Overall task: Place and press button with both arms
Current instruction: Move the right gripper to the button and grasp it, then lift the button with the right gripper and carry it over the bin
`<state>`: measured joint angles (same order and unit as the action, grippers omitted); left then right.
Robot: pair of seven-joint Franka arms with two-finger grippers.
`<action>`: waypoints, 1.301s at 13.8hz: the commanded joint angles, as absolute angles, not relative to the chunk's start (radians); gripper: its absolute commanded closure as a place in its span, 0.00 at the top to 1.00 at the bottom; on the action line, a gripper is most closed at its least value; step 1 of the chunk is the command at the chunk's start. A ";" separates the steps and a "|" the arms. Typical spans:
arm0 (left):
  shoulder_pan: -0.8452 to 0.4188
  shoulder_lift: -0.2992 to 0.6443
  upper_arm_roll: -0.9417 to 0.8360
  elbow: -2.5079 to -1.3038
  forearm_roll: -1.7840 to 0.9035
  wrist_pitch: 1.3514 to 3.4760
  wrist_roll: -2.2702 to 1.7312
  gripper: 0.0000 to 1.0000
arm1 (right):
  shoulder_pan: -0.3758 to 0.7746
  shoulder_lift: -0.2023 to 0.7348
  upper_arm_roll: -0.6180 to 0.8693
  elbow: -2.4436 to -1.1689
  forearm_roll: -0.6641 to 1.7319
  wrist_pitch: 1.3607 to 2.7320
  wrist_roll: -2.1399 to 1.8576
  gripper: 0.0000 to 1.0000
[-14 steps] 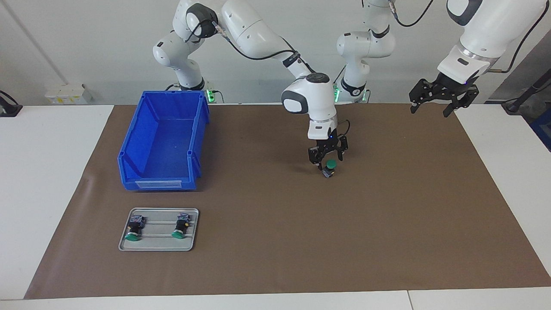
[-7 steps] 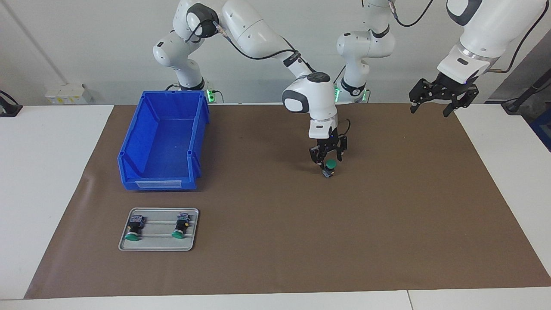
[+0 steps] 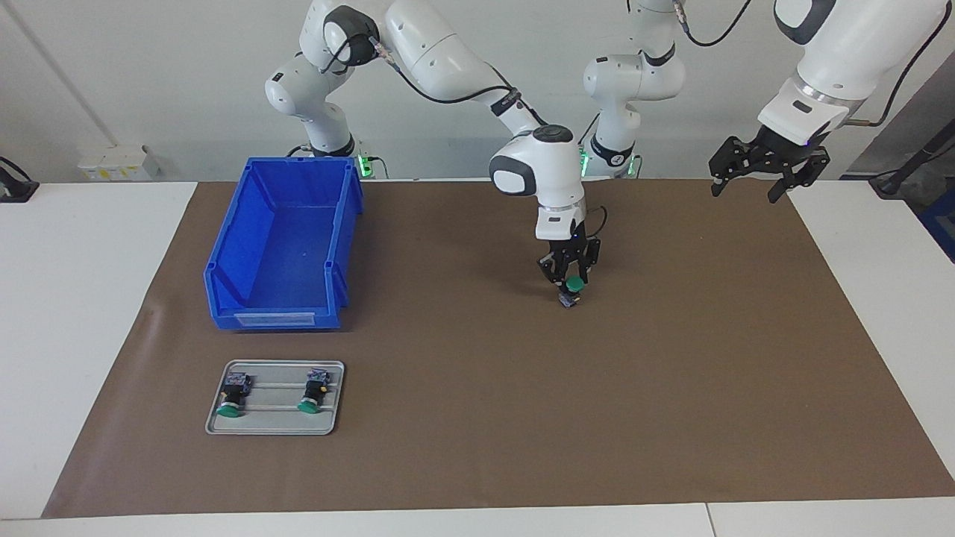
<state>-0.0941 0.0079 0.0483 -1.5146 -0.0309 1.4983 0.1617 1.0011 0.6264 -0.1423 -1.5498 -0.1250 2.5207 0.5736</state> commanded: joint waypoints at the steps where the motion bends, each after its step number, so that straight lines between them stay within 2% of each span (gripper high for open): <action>1: -0.083 -0.025 0.040 -1.555 -0.021 1.513 0.160 1.00 | 0.991 0.618 -0.150 -1.506 -0.152 2.467 0.609 0.00; 4: -0.083 -0.025 0.040 -1.555 -0.021 1.513 0.160 1.00 | 0.939 0.499 -0.161 -1.525 -0.143 2.441 0.612 0.00; 7: -0.083 -0.025 0.040 -1.555 -0.021 1.514 0.158 1.00 | 0.859 0.361 -0.161 -1.563 -0.143 2.364 0.600 0.00; 11: -0.083 -0.025 0.040 -1.555 -0.021 1.513 0.158 1.00 | 0.740 0.234 -0.163 -1.612 -0.150 2.237 0.562 0.00; 15: -0.084 -0.025 0.040 -1.555 -0.021 1.514 0.160 1.00 | 0.576 0.010 -0.160 -1.836 -0.137 2.188 0.352 0.00; 18: -0.083 -0.025 0.040 -1.555 -0.021 1.514 0.158 1.00 | 0.452 -0.060 -0.161 -1.920 -0.117 2.117 0.182 0.00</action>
